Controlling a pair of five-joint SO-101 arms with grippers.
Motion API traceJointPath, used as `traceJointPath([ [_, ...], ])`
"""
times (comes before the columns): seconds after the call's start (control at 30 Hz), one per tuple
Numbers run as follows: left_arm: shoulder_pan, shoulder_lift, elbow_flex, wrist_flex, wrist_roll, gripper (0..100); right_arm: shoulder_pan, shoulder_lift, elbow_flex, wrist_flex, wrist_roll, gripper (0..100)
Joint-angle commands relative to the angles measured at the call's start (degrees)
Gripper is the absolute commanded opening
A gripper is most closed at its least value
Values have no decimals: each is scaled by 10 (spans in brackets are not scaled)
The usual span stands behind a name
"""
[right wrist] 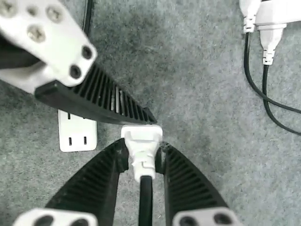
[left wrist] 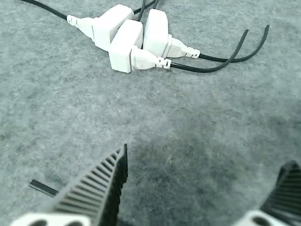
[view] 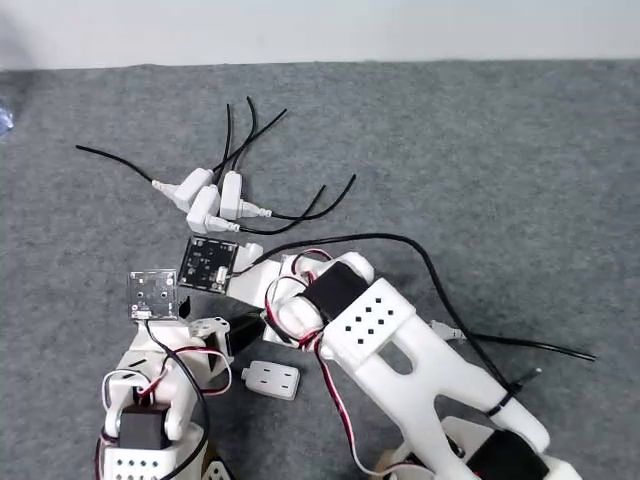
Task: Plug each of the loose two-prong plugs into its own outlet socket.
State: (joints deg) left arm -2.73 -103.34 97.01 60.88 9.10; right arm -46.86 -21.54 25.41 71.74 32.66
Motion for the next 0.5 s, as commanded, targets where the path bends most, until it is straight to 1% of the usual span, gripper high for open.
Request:
traceJointPath([
  [0.0, 3, -4, -6, 2, -2, 458, -3, -23, -40, -6, -4, 9],
  [0.2, -7, -4, -6, -1, 0, 458, -3, -29, -7, 12, -1, 9],
  [0.37, -56, -4, -15, -2, 1, 458, -7, -29, -4, 60, -1, 9],
  [0.47, -98, -4, -15, 1, 0, 458, -7, -25, 3, 88, -1, 9],
])
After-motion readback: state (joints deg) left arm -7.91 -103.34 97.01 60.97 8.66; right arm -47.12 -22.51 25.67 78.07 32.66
